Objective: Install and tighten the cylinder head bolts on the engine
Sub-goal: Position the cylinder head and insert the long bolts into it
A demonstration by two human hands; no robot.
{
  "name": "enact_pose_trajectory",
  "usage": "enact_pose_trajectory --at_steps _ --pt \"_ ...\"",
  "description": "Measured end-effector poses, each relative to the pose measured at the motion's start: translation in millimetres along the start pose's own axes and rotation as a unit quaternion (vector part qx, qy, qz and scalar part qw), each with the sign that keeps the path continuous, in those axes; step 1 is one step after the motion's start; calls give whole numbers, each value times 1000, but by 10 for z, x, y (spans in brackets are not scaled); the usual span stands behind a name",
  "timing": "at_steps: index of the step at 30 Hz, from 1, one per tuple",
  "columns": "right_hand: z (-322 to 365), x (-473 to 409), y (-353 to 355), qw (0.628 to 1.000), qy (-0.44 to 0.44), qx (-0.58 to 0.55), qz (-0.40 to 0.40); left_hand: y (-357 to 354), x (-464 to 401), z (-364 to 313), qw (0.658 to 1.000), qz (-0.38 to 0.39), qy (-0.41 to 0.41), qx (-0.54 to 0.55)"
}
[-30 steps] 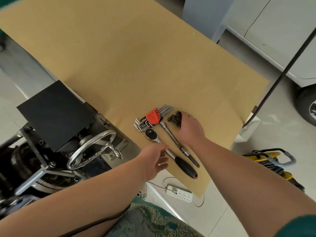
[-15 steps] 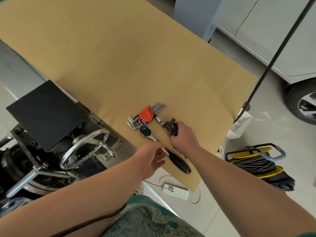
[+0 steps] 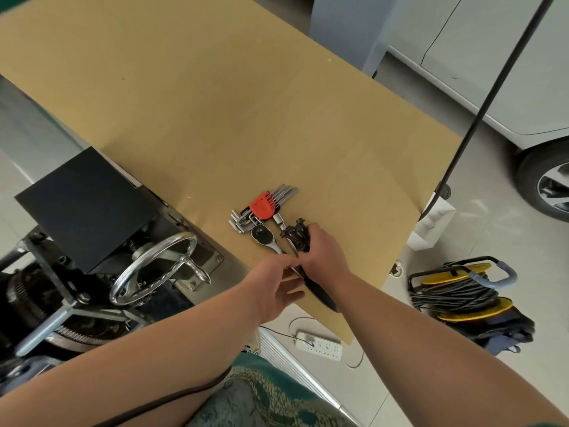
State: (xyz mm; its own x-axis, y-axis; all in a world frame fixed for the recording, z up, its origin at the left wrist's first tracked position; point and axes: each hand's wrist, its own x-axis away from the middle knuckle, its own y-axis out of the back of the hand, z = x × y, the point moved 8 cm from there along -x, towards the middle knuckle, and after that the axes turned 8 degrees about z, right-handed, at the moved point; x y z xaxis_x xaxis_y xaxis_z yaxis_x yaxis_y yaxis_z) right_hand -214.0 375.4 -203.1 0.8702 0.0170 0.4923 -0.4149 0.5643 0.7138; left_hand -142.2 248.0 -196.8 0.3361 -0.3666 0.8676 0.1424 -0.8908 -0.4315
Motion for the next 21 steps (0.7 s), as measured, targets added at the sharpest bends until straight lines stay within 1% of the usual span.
enact_pose_trajectory --at_steps 2,6,9,12,16,19,21 --pt "-3 -6 19 1000 -3 4 -5 25 -4 -4 1000 -8 2 -6" --pt "18 -75 111 999 -29 21 -26 169 37 16 998 -63 7 -25" --pt "39 -136 197 999 -39 -1 -38 274 110 39 995 -88 5 -39" --pt "-1 -153 324 995 -54 -61 -64 355 202 39 995 -87 -2 -45" --pt "-52 -115 540 981 -105 -145 -79 500 369 -10 995 -74 -19 -57" --pt "132 42 574 945 -136 -290 -67 621 565 -123 995 -59 -51 -67" --pt "537 214 484 925 -116 -361 -24 699 780 -257 993 -34 -91 -61"
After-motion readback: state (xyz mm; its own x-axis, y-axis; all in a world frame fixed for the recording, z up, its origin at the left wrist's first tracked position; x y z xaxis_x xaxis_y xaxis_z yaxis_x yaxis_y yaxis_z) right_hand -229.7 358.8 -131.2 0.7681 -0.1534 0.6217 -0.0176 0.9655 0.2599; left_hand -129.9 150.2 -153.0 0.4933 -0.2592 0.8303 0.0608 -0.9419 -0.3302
